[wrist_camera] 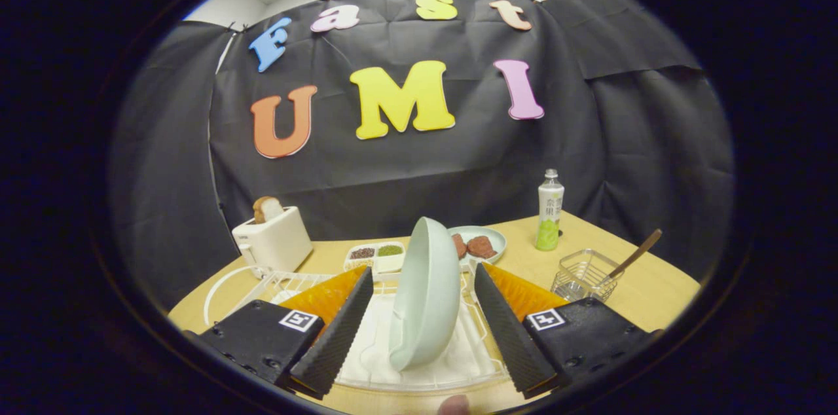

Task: Take the plate from the dish rack, then take the spoon from the basket and place it into the plate.

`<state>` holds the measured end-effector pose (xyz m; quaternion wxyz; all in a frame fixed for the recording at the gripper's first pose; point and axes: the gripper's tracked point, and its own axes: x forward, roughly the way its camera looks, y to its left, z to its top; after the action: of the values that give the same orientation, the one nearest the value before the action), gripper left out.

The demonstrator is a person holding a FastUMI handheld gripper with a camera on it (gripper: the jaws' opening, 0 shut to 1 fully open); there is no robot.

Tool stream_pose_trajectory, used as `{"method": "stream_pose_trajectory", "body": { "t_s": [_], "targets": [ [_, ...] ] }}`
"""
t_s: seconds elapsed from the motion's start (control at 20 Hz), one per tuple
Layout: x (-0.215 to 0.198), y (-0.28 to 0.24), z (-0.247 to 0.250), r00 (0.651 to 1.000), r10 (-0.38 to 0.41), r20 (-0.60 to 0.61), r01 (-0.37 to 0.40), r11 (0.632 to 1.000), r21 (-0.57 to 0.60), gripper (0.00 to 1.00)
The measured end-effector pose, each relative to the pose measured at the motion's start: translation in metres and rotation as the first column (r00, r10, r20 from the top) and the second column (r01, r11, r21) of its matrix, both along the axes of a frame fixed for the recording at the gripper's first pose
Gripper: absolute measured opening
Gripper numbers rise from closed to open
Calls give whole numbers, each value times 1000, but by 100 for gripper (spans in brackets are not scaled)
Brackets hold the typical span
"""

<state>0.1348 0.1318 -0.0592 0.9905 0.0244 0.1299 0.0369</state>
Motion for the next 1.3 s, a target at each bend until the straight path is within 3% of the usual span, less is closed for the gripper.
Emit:
{"method": "stream_pose_trajectory", "body": {
  "t_s": [0.1,0.2,0.3,0.35,0.5,1.0,1.3],
  "targets": [
    [7,-1,-8,999,-20,-32,21,999,37,90],
    [14,-2,-18,997,-40,-73,46,995,88,77],
    [17,-7,-25,991,-66,-114,79,990,117,62],
    [17,-11,-24,990,-87,-114,101,987,124,46],
    [16,-18,-22,987,-116,-111,131,982,135,36],
    [8,-26,4,983,-167,-82,174,980,92,31],
    [8,-30,21,979,-194,-64,194,981,-1,30]
  ]
}}
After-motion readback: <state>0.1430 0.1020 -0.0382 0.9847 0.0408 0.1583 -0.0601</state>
